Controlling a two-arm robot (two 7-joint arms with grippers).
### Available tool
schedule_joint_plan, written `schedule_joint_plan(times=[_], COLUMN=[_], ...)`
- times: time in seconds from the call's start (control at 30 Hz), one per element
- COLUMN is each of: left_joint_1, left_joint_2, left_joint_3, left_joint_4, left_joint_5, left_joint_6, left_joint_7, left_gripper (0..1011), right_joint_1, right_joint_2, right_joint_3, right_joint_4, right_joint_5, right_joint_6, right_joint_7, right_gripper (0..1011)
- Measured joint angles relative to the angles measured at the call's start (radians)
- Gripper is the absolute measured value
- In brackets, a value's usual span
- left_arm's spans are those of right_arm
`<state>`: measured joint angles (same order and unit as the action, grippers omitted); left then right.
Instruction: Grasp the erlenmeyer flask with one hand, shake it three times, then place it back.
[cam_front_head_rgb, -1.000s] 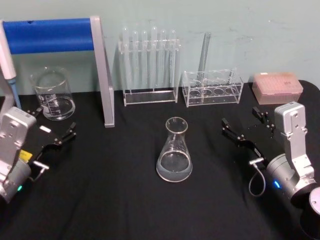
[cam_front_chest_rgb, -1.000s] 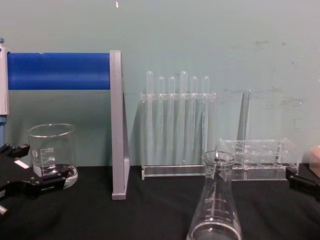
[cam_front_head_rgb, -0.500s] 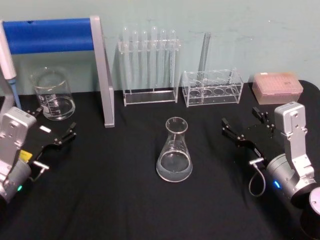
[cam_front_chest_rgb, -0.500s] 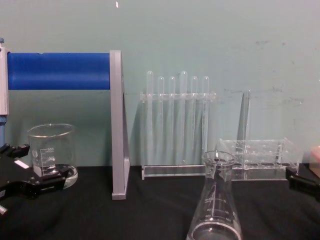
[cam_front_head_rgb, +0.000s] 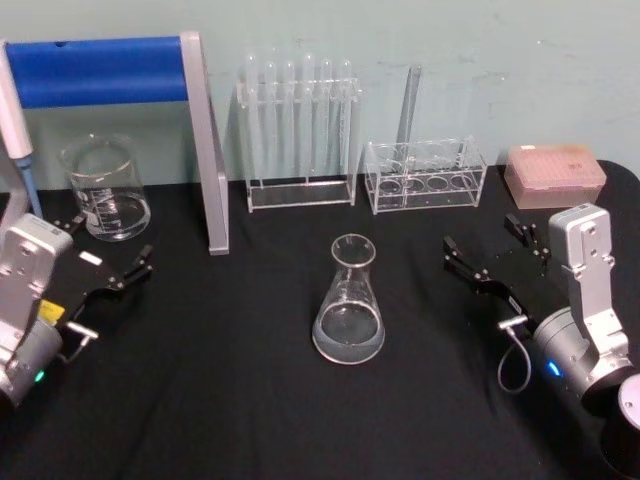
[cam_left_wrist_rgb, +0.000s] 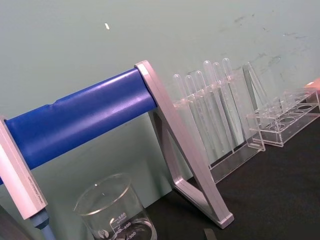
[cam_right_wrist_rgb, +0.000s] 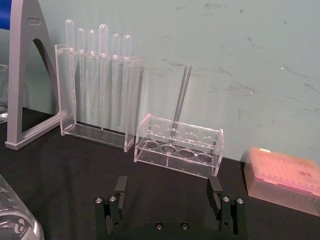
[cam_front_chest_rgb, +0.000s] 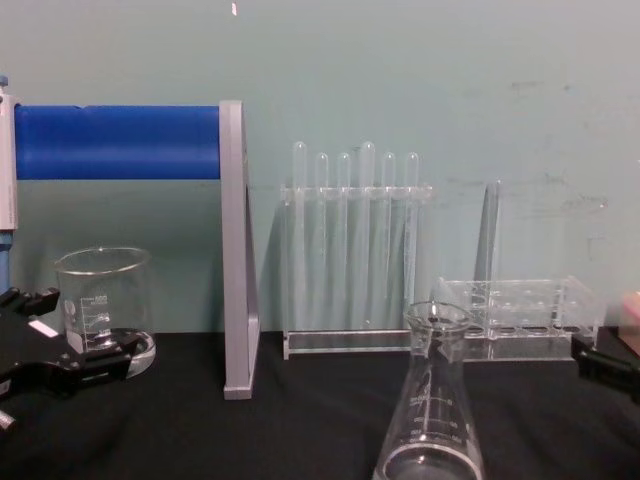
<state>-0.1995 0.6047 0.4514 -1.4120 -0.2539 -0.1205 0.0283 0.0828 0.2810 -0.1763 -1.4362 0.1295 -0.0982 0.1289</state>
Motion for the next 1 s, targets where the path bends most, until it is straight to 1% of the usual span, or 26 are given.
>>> schedule_joint_plan(times=[1.0], left_joint_1=[0.0], left_joint_2=[0.0], left_joint_3=[0.0], left_joint_4=[0.0], left_joint_5=[0.0], left_joint_6=[0.0], left_joint_7=[0.0], left_gripper=[1001], right_joint_1=[0.0], right_joint_2=[0.0], right_joint_3=[0.0], right_joint_4=[0.0], right_joint_5=[0.0], right_joint_6=[0.0], right_joint_7=[0.0], right_gripper=[1003])
